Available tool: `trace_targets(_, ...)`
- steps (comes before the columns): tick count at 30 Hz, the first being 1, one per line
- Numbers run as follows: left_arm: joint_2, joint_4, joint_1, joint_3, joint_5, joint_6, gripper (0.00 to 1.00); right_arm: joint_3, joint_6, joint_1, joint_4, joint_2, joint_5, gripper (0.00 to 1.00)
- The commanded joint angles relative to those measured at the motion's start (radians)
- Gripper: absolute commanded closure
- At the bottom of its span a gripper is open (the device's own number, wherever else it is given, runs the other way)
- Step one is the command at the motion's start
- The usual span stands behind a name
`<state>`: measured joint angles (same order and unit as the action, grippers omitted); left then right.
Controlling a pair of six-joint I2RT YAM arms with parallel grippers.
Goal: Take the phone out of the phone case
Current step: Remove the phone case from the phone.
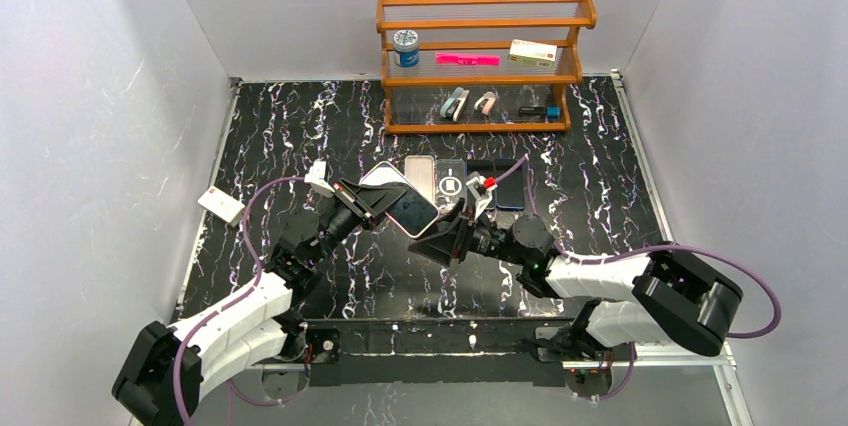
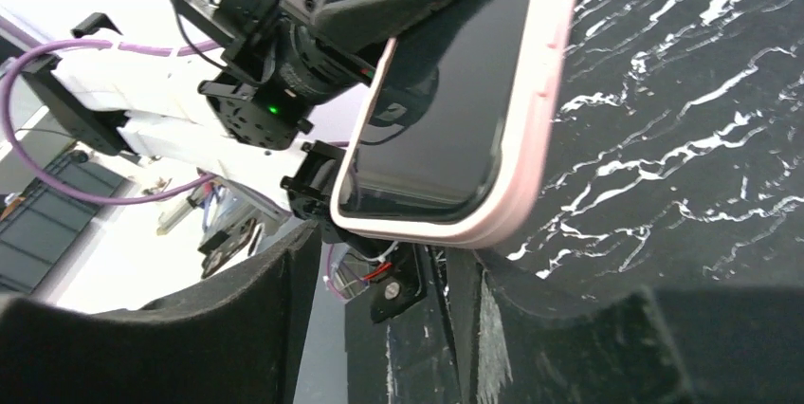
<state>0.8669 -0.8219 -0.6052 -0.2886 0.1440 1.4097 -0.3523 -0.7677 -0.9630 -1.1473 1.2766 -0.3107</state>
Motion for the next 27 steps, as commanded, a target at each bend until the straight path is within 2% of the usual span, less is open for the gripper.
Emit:
trace_targets(1, -0.027, -0.063, -0.005, -0.023, -0.020, -0.030, 1.00, 0.020, -0.113, -0.008, -0.240, 0.031, -0.046, 0.40)
trace_targets(6, -0.025, -0.061, -0.005, -0.019, -0.012, -0.027, 1.00, 0.015, -0.169, -0.008, -0.314, 0.066, 0.066, 0.39)
trace_targets(13, -0.022, -0.062, -0.005, -0.021, -0.003, -0.033, 1.00, -0.007, -0.231, -0.009, -0.383, 0.132, 0.108, 0.46)
trace_targets(17, -0.019, -0.063, -0.005, -0.016, -0.003, -0.026, 1.00, -0.009, -0.225, -0.008, -0.400, 0.162, 0.099, 0.60)
trace_targets(22, -0.019, -0.054, -0.005, -0.013, -0.008, 0.009, 1.00, -0.029, -0.075, -0.009, -0.320, 0.170, 0.005, 0.80)
trace_targets(25, -0.006, -0.043, -0.005, -0.017, 0.008, 0.031, 1.00, -0.041, 0.028, -0.009, -0.253, 0.159, -0.031, 0.96)
trace_targets(27, -0.003, -0.038, -0.005, -0.014, 0.013, 0.046, 1.00, -0.051, 0.089, -0.007, -0.200, 0.149, -0.042, 0.99)
